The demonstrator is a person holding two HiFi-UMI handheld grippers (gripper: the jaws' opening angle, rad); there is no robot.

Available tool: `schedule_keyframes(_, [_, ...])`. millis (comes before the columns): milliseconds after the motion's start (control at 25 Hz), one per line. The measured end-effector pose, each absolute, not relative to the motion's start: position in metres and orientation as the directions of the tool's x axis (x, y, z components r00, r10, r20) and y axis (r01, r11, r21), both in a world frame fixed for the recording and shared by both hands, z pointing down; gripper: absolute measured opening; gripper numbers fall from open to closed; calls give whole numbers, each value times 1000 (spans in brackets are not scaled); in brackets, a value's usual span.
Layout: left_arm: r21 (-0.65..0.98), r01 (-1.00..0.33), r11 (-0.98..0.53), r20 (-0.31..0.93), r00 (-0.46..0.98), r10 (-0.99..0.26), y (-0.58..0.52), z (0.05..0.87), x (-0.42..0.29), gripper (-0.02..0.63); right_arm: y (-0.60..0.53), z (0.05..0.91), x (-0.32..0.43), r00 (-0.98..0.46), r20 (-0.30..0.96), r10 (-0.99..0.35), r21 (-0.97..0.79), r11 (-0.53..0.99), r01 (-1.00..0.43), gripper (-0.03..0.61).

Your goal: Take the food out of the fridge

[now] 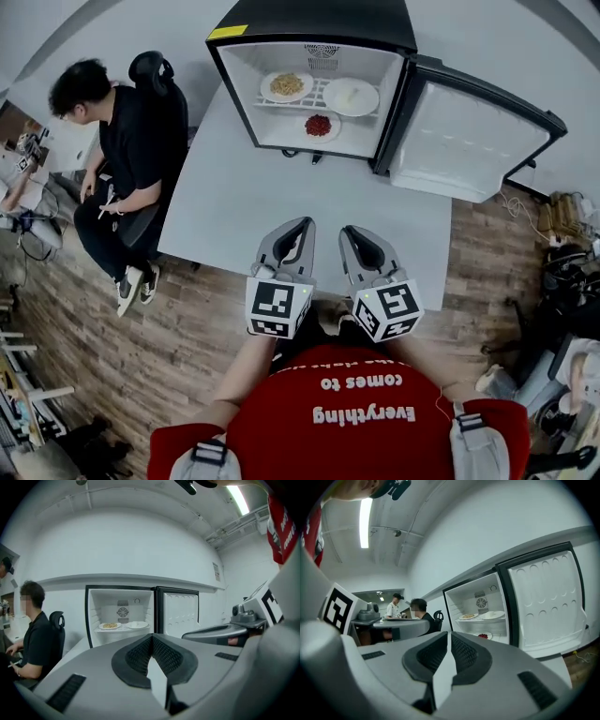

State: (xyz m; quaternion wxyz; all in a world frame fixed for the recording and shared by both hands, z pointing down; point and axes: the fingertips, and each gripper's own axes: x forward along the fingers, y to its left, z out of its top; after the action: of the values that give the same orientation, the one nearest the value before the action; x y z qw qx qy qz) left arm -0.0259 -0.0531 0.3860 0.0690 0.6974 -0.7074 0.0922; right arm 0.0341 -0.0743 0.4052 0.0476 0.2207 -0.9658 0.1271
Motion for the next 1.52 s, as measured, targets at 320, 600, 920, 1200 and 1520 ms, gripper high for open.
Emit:
schedule_keyframes(320, [-64,-992,-105,239,87,-967,-82,387,-109,-2,-96,411,-42,-865,185,-466,-337,797,-502,15])
schedule_keyframes(600, [-25,-985,-172,263,160,-952,-90,403,-162,-2,-119,425,-90,-838,211,-504,-480,693,-538,48])
schedule_keyframes(920, [65,-980,-186,282,197,-939,-109,436,-189,-2,-196,475,-104,-816,266,-514,-641,537,-547,69])
schedule_keyframes(1200, [136,-963,-231,225,257,-940,-141,460,-195,-2,-272,547,-122,-846,294,-444,-838,307,-452,111])
schedule_keyframes(1520, [115,-947,-298,288,319,-903,-175,494,-167,-2,-353,623,-135,-822,351,-449,-903,72,-424,123])
